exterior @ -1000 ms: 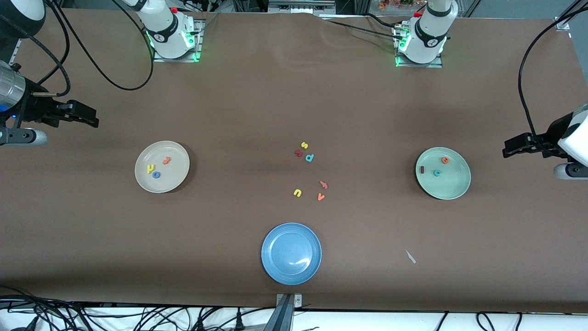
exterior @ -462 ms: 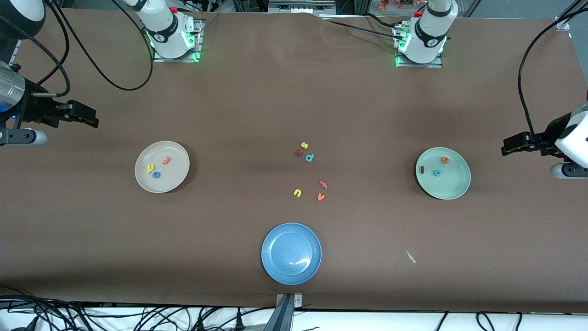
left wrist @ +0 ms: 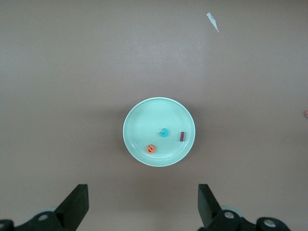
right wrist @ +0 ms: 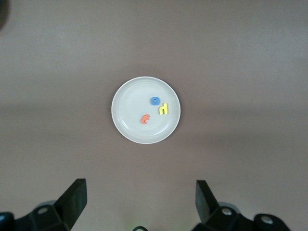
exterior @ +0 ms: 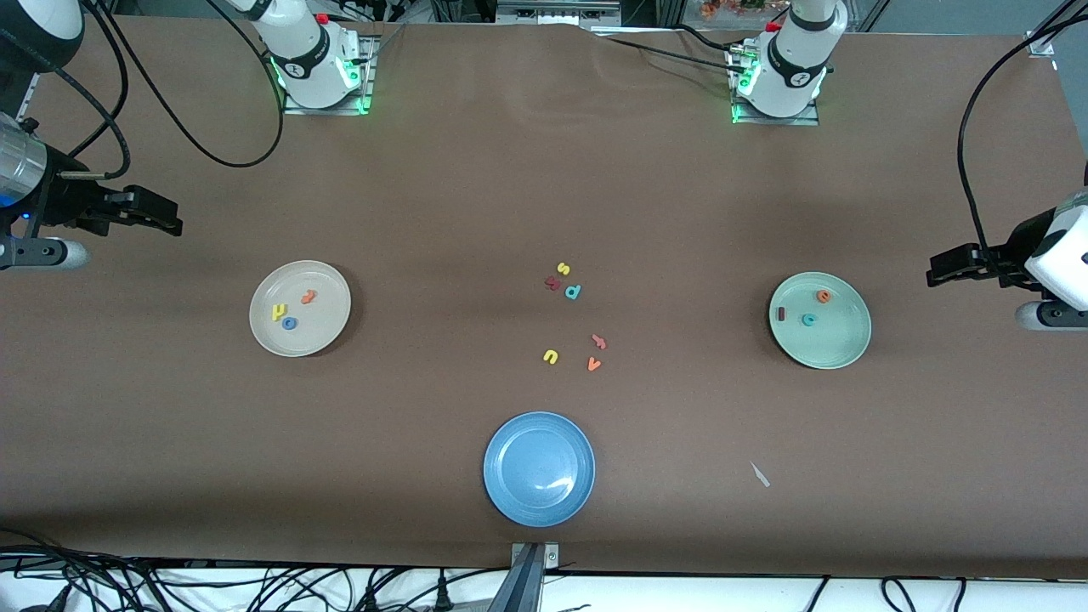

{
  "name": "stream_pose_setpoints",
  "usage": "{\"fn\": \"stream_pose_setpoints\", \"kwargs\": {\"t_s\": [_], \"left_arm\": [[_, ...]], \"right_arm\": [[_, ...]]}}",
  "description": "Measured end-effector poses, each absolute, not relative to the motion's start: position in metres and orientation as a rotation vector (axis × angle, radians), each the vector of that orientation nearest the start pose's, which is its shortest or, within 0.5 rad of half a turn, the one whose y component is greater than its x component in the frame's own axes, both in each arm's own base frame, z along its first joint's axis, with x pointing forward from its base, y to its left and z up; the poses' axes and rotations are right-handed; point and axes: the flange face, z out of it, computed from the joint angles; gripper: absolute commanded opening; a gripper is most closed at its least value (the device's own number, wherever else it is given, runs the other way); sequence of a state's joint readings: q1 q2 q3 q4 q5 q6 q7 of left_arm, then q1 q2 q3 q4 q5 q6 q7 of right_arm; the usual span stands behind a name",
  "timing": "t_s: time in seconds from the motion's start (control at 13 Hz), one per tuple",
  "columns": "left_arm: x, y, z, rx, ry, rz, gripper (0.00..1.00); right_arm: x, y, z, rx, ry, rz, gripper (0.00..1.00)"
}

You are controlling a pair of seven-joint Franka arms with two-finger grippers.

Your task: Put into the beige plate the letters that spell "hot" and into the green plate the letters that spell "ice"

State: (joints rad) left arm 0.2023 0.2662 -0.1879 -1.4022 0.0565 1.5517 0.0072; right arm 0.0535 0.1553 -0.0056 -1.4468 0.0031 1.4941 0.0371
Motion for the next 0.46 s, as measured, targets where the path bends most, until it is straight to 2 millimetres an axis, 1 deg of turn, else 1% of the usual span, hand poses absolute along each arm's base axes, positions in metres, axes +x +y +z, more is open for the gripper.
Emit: {"fn": "stream_pose_setpoints", "kwargs": {"t_s": [0.46], "left_arm": [[0.6241, 0.0295, 0.5416, -3.129, -0.013, 0.213, 1.00]], "right_arm": [[0.5921, 0.0290, 0.5869, -3.139, -0.018, 0.170, 1.00]]}}
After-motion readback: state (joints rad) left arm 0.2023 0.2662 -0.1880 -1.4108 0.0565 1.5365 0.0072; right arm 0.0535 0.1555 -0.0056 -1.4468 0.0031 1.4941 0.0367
